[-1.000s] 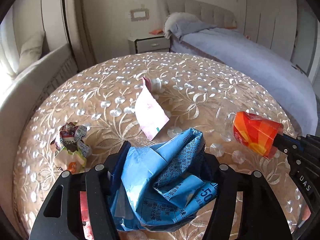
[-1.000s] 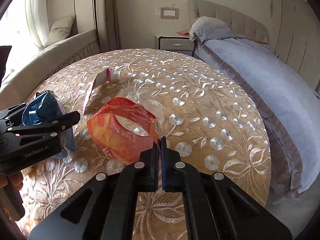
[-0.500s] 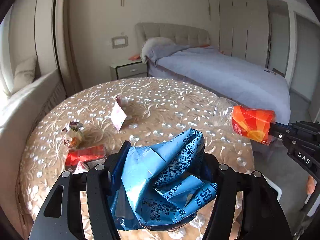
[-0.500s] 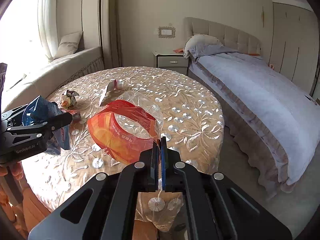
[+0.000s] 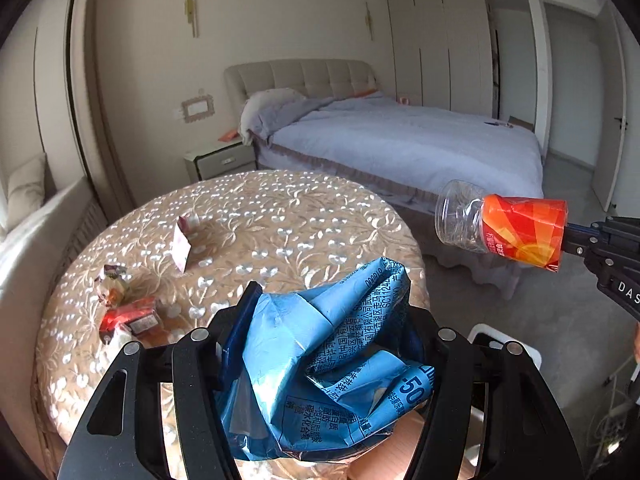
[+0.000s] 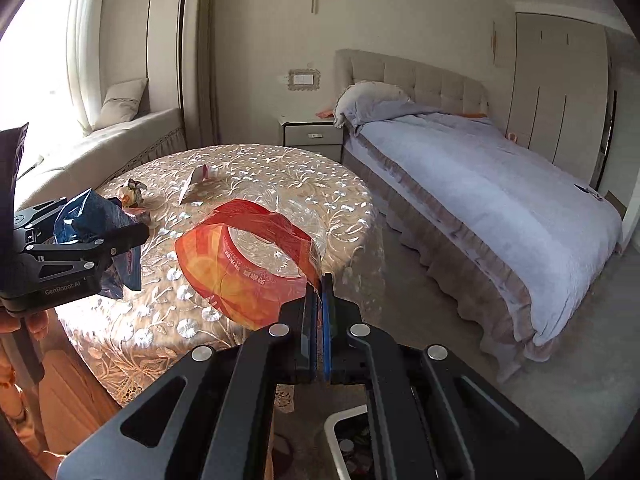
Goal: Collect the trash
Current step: 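Carry the blue bag and red-orange cup over the bin and release both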
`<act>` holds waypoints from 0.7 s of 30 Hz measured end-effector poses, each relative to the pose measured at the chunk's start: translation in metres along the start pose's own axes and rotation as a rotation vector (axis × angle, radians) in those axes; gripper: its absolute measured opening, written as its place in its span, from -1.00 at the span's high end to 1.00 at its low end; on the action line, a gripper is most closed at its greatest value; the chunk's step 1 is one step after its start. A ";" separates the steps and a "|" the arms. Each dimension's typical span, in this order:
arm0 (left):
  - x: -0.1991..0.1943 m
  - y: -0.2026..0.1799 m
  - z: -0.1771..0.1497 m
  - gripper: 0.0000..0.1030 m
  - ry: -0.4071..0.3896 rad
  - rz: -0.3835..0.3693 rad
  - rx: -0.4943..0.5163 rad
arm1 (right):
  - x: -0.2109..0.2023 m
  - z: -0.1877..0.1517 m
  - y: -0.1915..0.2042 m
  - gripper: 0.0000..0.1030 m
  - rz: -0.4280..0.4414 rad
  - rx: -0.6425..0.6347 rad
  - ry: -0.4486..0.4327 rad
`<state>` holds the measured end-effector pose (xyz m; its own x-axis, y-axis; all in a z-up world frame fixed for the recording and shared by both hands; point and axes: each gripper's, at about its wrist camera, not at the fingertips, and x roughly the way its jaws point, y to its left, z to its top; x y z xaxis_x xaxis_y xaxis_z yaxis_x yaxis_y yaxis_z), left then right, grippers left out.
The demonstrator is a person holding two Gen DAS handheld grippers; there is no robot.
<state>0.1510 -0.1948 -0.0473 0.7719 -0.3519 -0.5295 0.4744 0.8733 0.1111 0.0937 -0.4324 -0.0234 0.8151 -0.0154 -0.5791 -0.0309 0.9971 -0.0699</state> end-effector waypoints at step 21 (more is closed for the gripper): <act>0.058 -0.151 -0.028 -0.19 0.138 -0.250 0.285 | -0.033 -0.082 -0.070 0.94 -0.205 0.003 0.163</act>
<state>0.1118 -0.3379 -0.1181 0.5629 -0.4759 -0.6758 0.7538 0.6310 0.1835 0.0215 -0.5081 -0.0658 0.7004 -0.2289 -0.6761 0.1275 0.9721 -0.1971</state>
